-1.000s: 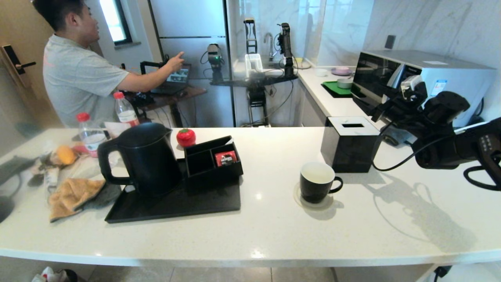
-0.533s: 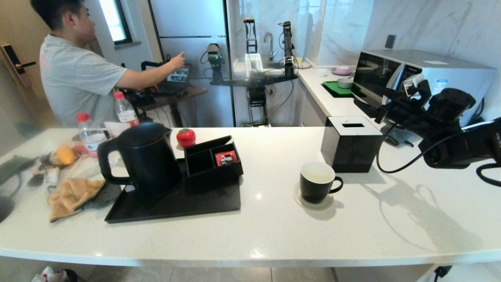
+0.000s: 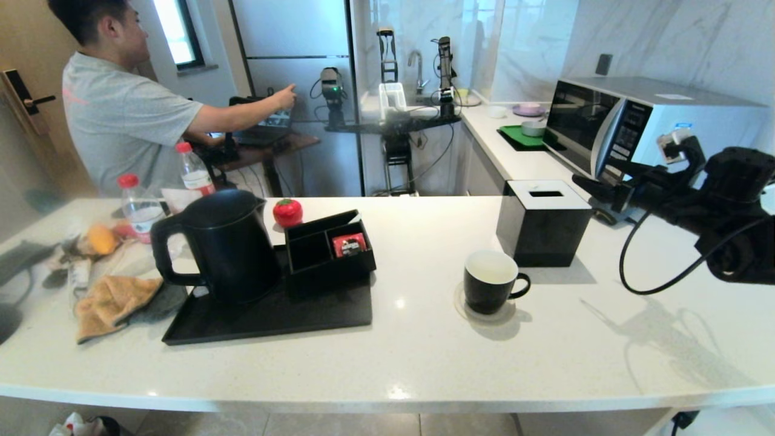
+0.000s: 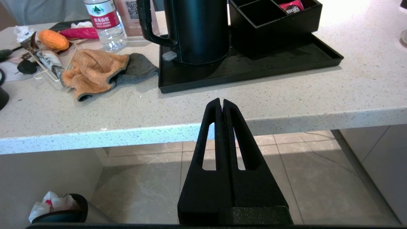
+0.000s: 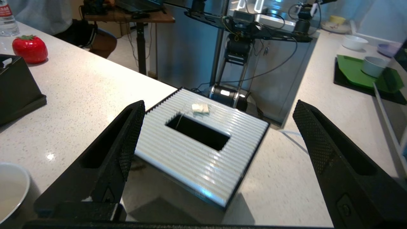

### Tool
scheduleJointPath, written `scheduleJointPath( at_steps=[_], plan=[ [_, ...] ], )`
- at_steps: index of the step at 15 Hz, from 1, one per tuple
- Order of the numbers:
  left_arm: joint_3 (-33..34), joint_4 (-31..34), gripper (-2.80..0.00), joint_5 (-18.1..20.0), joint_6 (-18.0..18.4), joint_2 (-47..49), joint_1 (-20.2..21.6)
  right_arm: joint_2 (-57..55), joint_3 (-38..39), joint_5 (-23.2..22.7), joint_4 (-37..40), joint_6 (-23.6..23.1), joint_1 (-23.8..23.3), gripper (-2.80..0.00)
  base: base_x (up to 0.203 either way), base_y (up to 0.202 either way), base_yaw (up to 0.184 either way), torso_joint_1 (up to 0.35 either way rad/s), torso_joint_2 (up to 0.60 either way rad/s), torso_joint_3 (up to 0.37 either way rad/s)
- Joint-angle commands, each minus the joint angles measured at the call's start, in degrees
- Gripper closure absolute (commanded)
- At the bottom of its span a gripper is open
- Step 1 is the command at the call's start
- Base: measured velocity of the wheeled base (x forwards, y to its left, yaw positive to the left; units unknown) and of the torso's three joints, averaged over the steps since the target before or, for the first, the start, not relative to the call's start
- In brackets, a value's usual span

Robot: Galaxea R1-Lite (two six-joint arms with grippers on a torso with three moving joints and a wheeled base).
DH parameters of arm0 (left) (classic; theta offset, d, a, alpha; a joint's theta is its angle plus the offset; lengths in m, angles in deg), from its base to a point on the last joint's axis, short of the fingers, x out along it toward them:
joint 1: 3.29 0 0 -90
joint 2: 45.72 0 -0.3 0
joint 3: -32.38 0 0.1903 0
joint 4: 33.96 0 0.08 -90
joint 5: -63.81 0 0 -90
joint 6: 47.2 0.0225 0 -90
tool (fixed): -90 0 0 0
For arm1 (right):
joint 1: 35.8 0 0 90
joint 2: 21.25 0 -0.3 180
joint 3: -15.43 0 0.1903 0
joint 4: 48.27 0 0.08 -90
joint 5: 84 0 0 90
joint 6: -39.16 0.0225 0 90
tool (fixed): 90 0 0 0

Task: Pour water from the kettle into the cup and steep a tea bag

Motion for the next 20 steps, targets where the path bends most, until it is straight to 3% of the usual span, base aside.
scheduleJointPath(
  at_steps=[1,4,5,14,20],
  plan=[
    [0.0,0.0,0.0,0.0,0.0,0.0,0.0,4.9,4.2,-0.3,-0.5,0.0,-1.5,-2.8,0.0,0.0,0.0,0.0,0.0,0.0],
    [0.0,0.0,0.0,0.0,0.0,0.0,0.0,10.0,11.5,-0.4,-0.7,-0.1,-3.5,-2.8,0.0,0.0,0.0,0.0,0.0,0.0],
    [0.0,0.0,0.0,0.0,0.0,0.0,0.0,11.7,14.3,-0.6,-0.7,-0.1,-3.9,0.0,0.0,0.0,0.0,0.0,0.0,0.0],
    [0.0,0.0,0.0,0.0,0.0,0.0,0.0,24.0,32.0,1.6,-4.2,1.1,-5.7,0.0,0.0,0.0,0.0,0.0,0.0,0.0],
    [0.0,0.0,0.0,0.0,0.0,0.0,0.0,26.4,55.9,2.5,-21.3,1.2,-9.5,0.0,0.0,0.0,0.0,0.0,0.0,0.0]
  ],
)
